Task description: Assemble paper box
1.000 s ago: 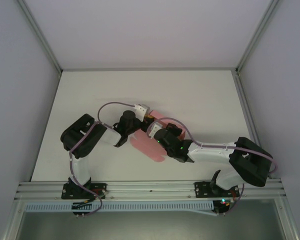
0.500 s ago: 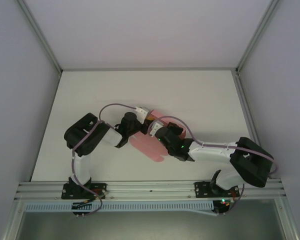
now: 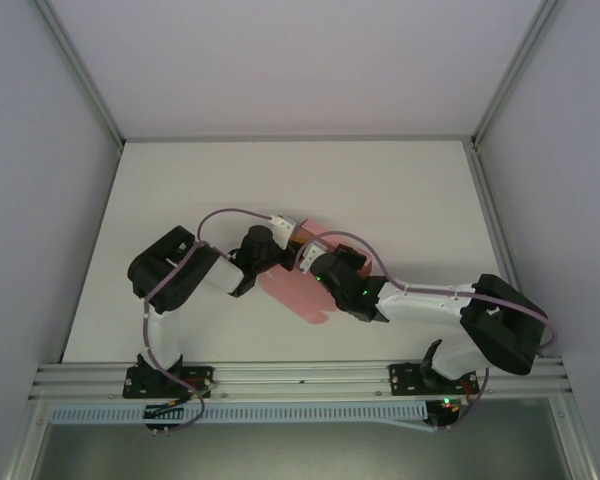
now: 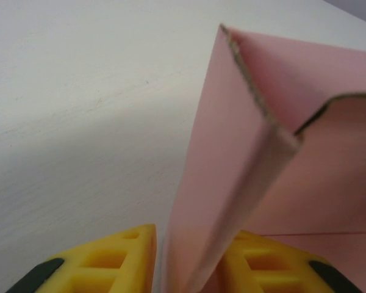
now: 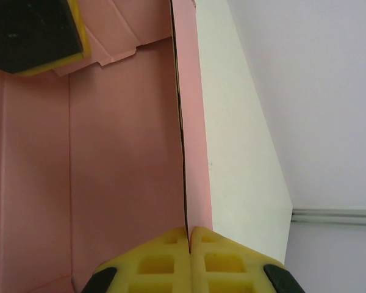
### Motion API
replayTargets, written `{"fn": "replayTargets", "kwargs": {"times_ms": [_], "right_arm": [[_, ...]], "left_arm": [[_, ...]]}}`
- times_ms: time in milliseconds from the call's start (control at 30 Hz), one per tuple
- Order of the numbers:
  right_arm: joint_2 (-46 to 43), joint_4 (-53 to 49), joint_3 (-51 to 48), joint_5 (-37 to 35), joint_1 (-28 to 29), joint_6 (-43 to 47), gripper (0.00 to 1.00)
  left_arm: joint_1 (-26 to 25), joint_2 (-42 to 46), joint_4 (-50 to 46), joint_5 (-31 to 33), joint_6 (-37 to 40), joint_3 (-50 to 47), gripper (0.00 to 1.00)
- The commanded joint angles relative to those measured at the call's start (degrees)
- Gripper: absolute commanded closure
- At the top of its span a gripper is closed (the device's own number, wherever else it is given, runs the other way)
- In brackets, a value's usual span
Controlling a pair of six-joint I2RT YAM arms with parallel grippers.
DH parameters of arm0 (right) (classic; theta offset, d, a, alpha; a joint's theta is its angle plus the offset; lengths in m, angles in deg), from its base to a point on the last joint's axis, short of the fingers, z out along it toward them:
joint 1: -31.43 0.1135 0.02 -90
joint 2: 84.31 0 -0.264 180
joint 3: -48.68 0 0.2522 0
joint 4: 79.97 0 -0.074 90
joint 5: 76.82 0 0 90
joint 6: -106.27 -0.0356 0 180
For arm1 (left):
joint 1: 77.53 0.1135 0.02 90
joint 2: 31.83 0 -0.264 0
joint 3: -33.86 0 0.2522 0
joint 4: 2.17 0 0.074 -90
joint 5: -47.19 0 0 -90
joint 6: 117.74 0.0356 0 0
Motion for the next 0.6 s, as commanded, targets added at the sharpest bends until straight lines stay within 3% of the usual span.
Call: {"fn": "replayTargets", "kwargs": {"times_ms": [0,233,333,400,500,567], "right_arm": [[1.83,-8.48,-1.41,6.94,-0.08,-2.38,1.0],[1.83,-8.61,-1.37,7.25,-0.08,-2.55,1.0],[1.69,-8.68,-1.25,7.61,-0.1,-2.57,1.0],[1.48,-8.91,-1.14,7.42,-0.08,-2.8,1.0],[0.58,-9.85,-1.14,6.63,-0.28,-3.21,1.0],[-0.57,-10.84,-1.09,6.14,-0.82,-4.04,1.0]], "left_arm": [[0.57,2.13,2.98,-1.39,-1.45,0.97,0.69],[0.66,-0.07,1.42,-1.68,-1.81,4.08,0.69],[0.66,-1.92,0.17,1.38,-1.67,5.37,0.8],[0.57,-2.89,-0.67,5.41,-1.33,5.7,0.98],[0.57,-3.6,-1.88,11.99,0.99,4.41,1.0],[0.17,-3.15,-1.92,20.32,1.94,2.36,1.0]]}}
